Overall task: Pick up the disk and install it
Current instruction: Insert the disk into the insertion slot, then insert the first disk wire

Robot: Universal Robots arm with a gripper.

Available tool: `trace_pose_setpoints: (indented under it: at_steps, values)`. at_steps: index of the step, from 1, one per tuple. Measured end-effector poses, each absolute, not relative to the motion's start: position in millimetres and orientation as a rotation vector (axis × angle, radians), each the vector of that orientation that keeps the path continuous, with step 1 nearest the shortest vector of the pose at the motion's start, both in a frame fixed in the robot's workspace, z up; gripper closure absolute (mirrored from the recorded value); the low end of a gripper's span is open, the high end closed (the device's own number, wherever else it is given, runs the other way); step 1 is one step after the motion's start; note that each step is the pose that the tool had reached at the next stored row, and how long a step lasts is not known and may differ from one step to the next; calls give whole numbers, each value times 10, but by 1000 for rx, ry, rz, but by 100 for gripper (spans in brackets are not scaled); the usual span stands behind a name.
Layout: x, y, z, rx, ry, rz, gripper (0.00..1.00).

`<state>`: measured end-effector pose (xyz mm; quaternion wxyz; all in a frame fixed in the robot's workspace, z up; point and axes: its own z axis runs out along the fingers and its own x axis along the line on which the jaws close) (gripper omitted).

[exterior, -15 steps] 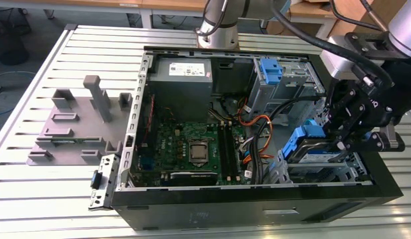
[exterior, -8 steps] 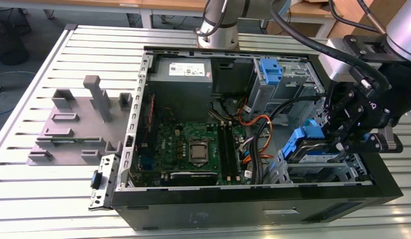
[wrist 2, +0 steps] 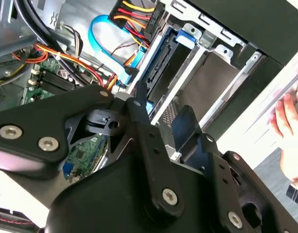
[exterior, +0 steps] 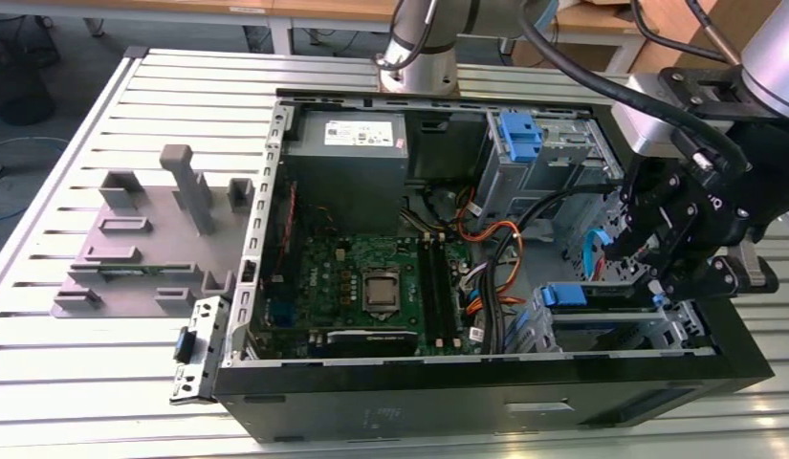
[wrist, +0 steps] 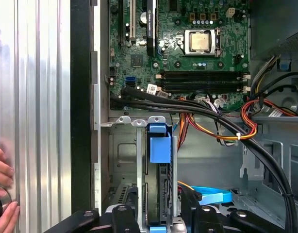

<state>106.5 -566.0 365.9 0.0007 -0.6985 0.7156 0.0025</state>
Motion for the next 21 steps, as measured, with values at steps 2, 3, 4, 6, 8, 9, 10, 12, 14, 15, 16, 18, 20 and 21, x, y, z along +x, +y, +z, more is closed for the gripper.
trace_pose_setpoints:
  at_steps: [2,3,4,6,8,9,10,12,14,15,16,18,20,21]
  values:
    - [1065,-5660,3659,-2193,2247,8,52]
    - [1065,-5660,3659,-2193,2247,8,52]
    - [1065,-5660,3659,-2192,2245,12,52]
    - [1065,-5660,3659,-2190,2244,16,52]
    - [1065,-5661,3662,-2190,2244,16,52]
    - [1065,-5661,3665,-2190,2244,16,52]
    - [1065,-5660,3665,-2190,2244,16,52]
    - [1065,-5660,3667,-2190,2244,16,52]
    - [1065,-5660,3668,-2190,2244,16,52]
    - [1065,-5660,3670,-2190,2244,16,52]
    - [1065,-5660,3672,-2190,2244,16,52]
    - [1065,-5660,3678,-2190,2244,16,52]
    - [1065,-5660,3680,-2190,2243,16,52]
    - [1065,-5657,3680,-2190,2243,16,52]
